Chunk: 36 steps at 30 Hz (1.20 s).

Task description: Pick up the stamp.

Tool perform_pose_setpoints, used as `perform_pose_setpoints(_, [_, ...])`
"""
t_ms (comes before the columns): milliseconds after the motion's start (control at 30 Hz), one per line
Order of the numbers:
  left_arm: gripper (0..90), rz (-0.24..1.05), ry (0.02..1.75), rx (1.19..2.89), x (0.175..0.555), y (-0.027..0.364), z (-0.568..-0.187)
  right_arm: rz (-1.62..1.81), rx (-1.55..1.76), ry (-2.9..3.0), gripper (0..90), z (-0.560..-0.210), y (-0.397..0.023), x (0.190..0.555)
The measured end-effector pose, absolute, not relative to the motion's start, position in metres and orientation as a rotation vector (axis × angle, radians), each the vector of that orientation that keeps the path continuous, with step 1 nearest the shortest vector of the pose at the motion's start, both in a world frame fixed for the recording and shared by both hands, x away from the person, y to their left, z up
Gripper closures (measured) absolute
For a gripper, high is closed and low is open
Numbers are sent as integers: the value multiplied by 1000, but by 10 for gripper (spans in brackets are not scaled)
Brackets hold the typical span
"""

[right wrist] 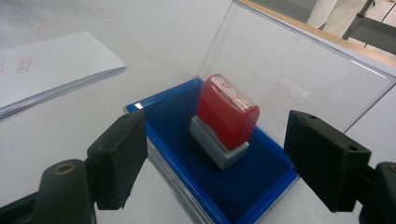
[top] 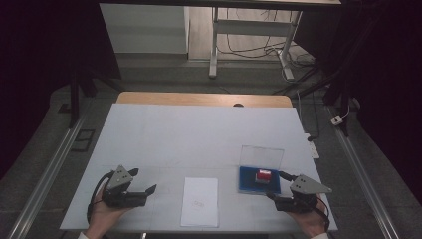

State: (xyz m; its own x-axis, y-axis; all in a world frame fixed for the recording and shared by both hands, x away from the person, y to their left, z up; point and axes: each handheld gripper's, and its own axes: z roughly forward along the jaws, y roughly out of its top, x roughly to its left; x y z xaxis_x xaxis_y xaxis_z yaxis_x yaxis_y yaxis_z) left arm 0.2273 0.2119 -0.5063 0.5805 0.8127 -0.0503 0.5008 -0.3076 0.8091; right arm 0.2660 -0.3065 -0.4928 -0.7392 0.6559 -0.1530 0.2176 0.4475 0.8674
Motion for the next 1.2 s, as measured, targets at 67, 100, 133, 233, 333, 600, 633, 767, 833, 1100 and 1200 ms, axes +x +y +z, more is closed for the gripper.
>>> perform_pose_setpoints(67, [154, 469, 1049, 1973, 227, 211, -506, 1234, 736, 2228, 214, -493, -308, 267])
perform_pose_setpoints(100, [154, 468, 1048, 1976, 226, 210, -506, 1242, 739, 2229, 213, -494, -308, 268])
perform_pose_setpoints(133, [154, 466, 1047, 1977, 226, 209, -506, 1243, 743, 2228, 213, -494, -308, 268])
perform_pose_setpoints(233, [153, 469, 1045, 1983, 224, 207, -506, 1247, 744, 2230, 215, -494, -307, 269])
perform_pose_setpoints(333, [153, 469, 1046, 1981, 224, 207, -506, 1245, 740, 2229, 218, -493, -307, 268])
perform_pose_setpoints(600, [153, 466, 1051, 1985, 224, 208, -508, 1247, 750, 2230, 222, -494, -307, 269])
perform_pose_setpoints(633, [153, 467, 1051, 1986, 224, 207, -507, 1247, 752, 2232, 222, -494, -307, 270])
perform_pose_setpoints(767, [153, 465, 1054, 1986, 224, 206, -508, 1236, 751, 2232, 224, -493, -306, 269])
perform_pose_setpoints(833, [153, 461, 1054, 1989, 223, 205, -508, 1240, 751, 2232, 225, -493, -306, 269])
perform_pose_setpoints(1100, [153, 464, 1062, 1997, 223, 205, -510, 1241, 755, 2229, 228, -487, -306, 270])
perform_pose_setpoints(1200, [154, 465, 1060, 1997, 222, 204, -509, 1251, 751, 2229, 228, -482, -306, 272])
